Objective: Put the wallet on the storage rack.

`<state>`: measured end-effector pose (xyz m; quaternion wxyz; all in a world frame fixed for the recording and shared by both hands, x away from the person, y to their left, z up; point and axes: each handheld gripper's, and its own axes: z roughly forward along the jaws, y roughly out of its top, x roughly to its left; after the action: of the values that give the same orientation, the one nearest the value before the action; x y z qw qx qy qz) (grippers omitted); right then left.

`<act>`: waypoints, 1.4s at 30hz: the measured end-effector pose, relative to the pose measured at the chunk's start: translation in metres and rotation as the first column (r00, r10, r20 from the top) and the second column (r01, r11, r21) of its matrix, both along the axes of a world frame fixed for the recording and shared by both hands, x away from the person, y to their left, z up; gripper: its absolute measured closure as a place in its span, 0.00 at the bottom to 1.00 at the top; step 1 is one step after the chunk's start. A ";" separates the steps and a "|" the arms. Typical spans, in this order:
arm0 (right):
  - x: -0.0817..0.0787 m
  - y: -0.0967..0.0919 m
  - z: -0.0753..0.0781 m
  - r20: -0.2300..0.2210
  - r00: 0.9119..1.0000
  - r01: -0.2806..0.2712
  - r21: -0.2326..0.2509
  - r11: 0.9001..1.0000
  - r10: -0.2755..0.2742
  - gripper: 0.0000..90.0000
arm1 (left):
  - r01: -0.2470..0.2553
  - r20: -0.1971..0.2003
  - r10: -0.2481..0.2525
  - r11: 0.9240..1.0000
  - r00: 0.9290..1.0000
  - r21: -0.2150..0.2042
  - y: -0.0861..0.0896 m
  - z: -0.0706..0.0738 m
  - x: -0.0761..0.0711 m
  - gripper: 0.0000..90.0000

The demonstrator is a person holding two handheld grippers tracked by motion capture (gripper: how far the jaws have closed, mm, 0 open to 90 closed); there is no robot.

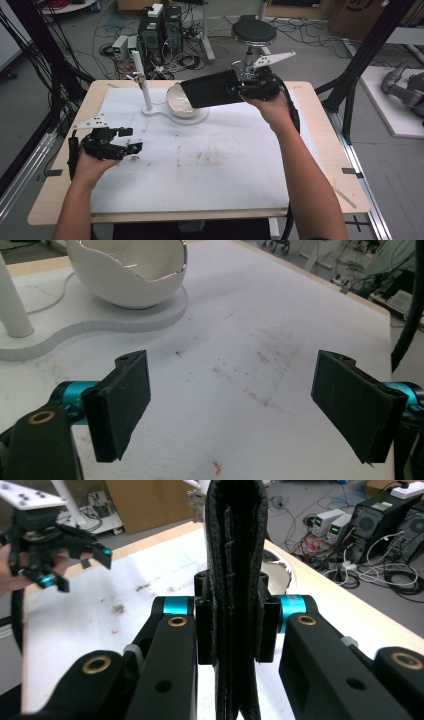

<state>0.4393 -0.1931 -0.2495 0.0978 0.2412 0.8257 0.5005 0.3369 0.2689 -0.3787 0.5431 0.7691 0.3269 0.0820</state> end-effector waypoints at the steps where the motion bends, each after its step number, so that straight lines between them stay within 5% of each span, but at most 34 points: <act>1: 0.004 0.003 0.001 -0.002 1.000 0.003 -0.014 1.000 -0.003 0.86 | 0.000 0.002 0.000 1.000 1.000 0.006 0.000 0.000 0.000 0.18; 12: 0.038 0.042 0.002 -0.024 1.000 0.011 -0.105 0.994 -0.014 0.86 | -0.003 0.014 0.003 1.000 1.000 0.006 0.001 0.002 -0.001 0.18; 29: 0.072 0.095 -0.025 -0.109 0.993 0.011 -0.257 0.966 -0.040 0.86 | -0.005 0.032 0.004 1.000 0.999 0.018 0.000 0.005 -0.002 0.18; 32: 0.078 0.102 -0.033 -0.137 0.990 0.002 -0.258 0.966 -0.039 0.86 | -0.004 0.030 0.003 1.000 1.000 0.018 0.000 0.005 -0.002 0.18; 37: 0.089 0.092 -0.042 -0.192 0.978 0.042 -0.179 0.983 -0.076 0.84 | -0.003 0.027 0.002 1.000 1.000 0.017 -0.001 0.004 -0.002 0.18; 42: 0.089 0.089 -0.042 -0.133 0.980 0.122 -0.195 0.973 -0.149 0.60 | 0.001 0.017 -0.002 1.000 1.000 0.023 -0.001 0.003 -0.001 0.18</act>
<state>0.5281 -0.1039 -0.2919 0.0929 0.3229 0.8554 0.3942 0.3358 0.2676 -0.3754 0.5370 0.7748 0.3207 0.0919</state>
